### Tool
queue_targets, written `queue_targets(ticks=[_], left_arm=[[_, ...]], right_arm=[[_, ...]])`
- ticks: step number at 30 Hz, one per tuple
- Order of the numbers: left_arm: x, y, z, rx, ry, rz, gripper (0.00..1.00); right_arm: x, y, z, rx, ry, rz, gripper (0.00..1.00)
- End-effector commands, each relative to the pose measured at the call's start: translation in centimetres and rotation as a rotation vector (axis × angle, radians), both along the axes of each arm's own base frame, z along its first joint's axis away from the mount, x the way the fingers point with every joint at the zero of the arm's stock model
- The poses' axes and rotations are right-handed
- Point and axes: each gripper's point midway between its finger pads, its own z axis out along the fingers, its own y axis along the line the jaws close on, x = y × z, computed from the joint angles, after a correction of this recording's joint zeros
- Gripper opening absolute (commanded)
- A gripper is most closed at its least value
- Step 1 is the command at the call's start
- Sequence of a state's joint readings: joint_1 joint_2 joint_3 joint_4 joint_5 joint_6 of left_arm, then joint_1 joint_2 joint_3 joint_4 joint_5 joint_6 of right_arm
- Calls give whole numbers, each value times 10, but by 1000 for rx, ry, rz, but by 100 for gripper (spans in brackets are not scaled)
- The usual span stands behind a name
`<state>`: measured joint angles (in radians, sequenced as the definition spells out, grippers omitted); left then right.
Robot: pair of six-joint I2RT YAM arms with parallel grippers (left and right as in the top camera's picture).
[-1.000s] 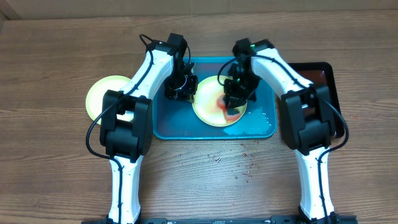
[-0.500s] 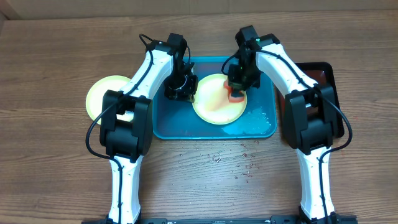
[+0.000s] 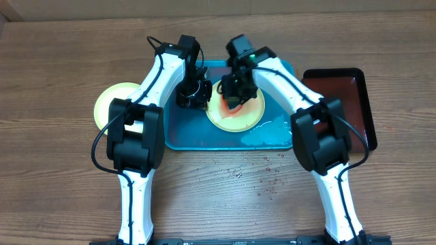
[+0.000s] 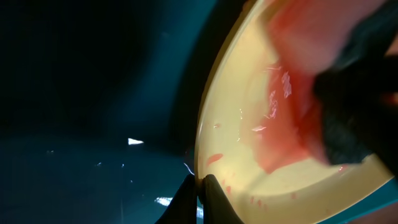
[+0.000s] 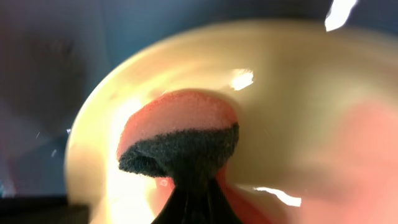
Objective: Clean dirty plates on tray and stack at the side
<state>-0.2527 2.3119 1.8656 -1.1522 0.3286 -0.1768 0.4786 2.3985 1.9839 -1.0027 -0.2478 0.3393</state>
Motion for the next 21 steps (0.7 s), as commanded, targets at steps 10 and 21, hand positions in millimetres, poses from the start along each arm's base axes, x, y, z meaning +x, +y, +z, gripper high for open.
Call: queue_targets(ticks=[10,21], left_arm=[[16,-3,-3,9,-64,-10,17],[32,-11,-6,-9,-131,-19,18]], right_arm=[[40,-35,111,82,-100,-96,10],[56,-99,150,57,-116,-221,13]])
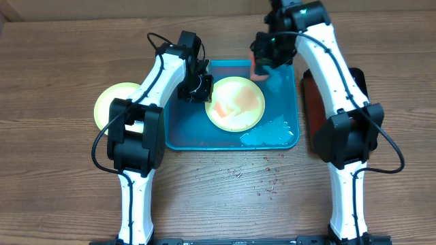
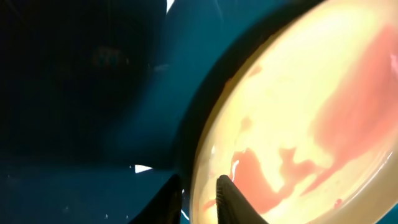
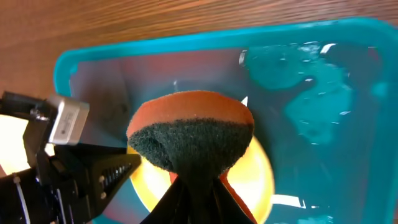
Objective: Clean dirty plates on tray and stack at the side
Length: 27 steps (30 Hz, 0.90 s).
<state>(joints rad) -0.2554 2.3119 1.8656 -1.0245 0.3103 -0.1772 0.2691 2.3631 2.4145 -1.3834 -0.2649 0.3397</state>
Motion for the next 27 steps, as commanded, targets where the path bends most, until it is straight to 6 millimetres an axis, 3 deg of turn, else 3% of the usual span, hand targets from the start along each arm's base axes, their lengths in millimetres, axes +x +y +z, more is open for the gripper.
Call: queue_targets(ticks=[1,11,16,22,27], left_arm=[[1,-7,-6,6,-3,-20,18],[-16,-17,-19,17,16,-102,19],[-19,-11,-24,47,23,-107,4],[-14,-2,-26,103,3,-105,4],[-6,8,-8,110,-30,-116,4]], right_arm=[[3,-10,20,5,-41,-21,13],[5,-18,19,-17,-42,-36,14],[4,-18,19,-17,-39,-36,15],[1,-19,18,-22,-22,-35,18],[-4,-20,16,-34,-13,-6,18]])
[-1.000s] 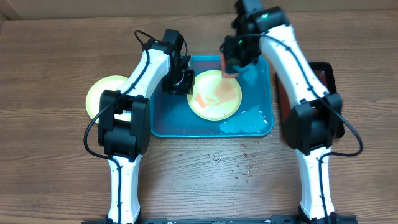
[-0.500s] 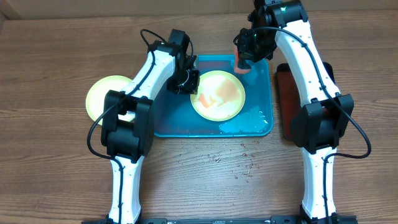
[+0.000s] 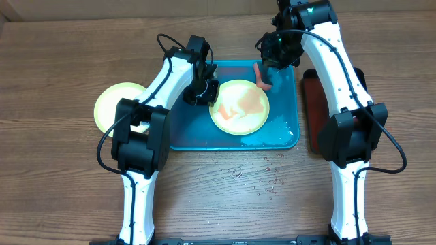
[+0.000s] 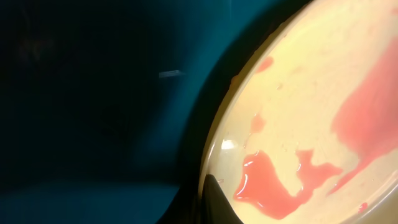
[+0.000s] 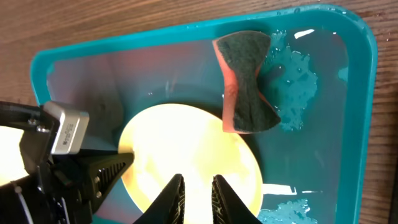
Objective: Clean dirty plates on tray and stack at the side
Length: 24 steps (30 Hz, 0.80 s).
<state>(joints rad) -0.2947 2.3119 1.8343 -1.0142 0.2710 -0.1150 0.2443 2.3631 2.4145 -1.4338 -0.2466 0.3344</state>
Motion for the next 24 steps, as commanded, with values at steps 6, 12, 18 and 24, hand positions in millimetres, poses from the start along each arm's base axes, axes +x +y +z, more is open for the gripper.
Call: queue_targets(ticks=[6,12,18,24], left_arm=[[26,62,89,164,-190,58,4],[16,95,161,235,-320,91,4],[-2,115,212,303,-418,127,4],[-18,144,247,436,-490,187,4]], right_arm=[[-3,-8,17,-35,-33,15,21],[0,-7,0,-37,-27,17,24],[15,-7,-34,-71,-78,61,27],[21,-9,-65,-130,-117,108,28]])
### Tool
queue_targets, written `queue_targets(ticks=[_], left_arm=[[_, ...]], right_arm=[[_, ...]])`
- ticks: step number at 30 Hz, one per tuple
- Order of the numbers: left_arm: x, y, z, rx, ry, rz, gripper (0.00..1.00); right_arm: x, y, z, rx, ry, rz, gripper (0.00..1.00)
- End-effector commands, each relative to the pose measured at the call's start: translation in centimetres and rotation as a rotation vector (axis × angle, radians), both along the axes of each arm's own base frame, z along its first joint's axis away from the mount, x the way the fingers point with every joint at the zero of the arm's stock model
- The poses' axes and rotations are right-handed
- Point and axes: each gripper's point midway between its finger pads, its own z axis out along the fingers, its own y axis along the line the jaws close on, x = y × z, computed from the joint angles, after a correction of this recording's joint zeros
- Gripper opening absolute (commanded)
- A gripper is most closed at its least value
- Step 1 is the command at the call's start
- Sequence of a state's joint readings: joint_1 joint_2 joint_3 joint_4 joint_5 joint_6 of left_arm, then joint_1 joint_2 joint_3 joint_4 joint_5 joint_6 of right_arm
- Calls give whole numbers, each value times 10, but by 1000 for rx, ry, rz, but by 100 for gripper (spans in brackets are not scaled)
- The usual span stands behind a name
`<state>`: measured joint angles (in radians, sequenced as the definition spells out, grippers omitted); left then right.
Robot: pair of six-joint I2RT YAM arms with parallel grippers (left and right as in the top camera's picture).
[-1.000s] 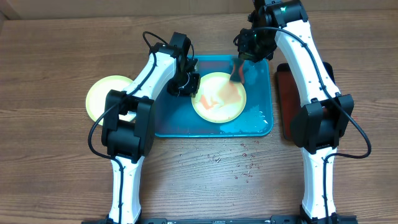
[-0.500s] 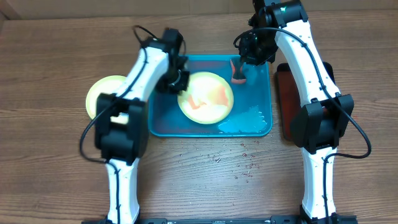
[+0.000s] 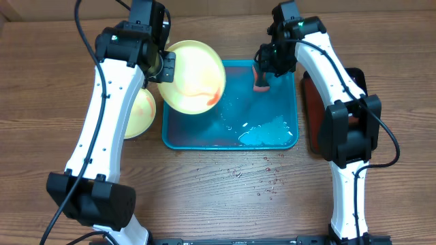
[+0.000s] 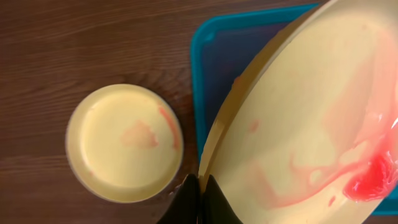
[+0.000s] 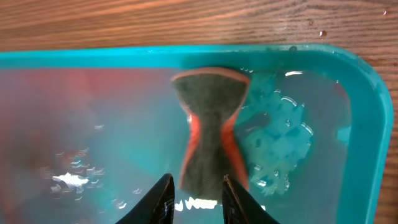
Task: Clean dirty plates on tray and stack at the side
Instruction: 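Lift the yellow plate up and carry it left with the left gripper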
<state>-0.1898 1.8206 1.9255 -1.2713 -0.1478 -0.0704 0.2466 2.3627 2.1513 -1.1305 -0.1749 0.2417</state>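
My left gripper is shut on the rim of a yellow plate streaked with red liquid. The plate hangs tilted above the left end of the teal tray. In the left wrist view the same plate fills the right side. A second yellow plate lies on the wooden table left of the tray, with faint red smears. An orange sponge with a dark scouring face lies in the tray's wet far right corner. Just above it my right gripper stands open, its fingers on either side of the sponge's near end.
Soapy water and foam pool at the tray's near right. A dark red tray sits on the table to the right, partly behind my right arm. Red droplets spot the wood in front of the teal tray.
My left gripper has raised the plate off the tray floor, tilted, toward the tray's left end. The right gripper, open, has come down close over the sponge in the corner.
At first my right gripper rubbed the sponge on the plate while the left pinched the plate's rim. Then the right held the sponge up over the tray's far side. The sponge then lay released in the corner. Now the left holds the plate aloft.
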Motion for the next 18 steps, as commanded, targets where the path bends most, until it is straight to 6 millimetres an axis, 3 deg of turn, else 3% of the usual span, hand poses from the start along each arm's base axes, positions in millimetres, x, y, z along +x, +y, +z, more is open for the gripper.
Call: queue_targets(ticks=[1,8,14,18], left_arm=[[-7,24,31,124,-81,48,4],[-14,50,43,242,-110,158,4],[-16,52,48,305,-131,188,4],[-19,50,55,378,-152,199,4]], right_arm=[[0,-5,-4,-74,-42,34,28],[6,6,-21,-102,-98,73,29],[13,4,-30,-151,-127,64,29],[10,2,-48,-167,-94,65,28]])
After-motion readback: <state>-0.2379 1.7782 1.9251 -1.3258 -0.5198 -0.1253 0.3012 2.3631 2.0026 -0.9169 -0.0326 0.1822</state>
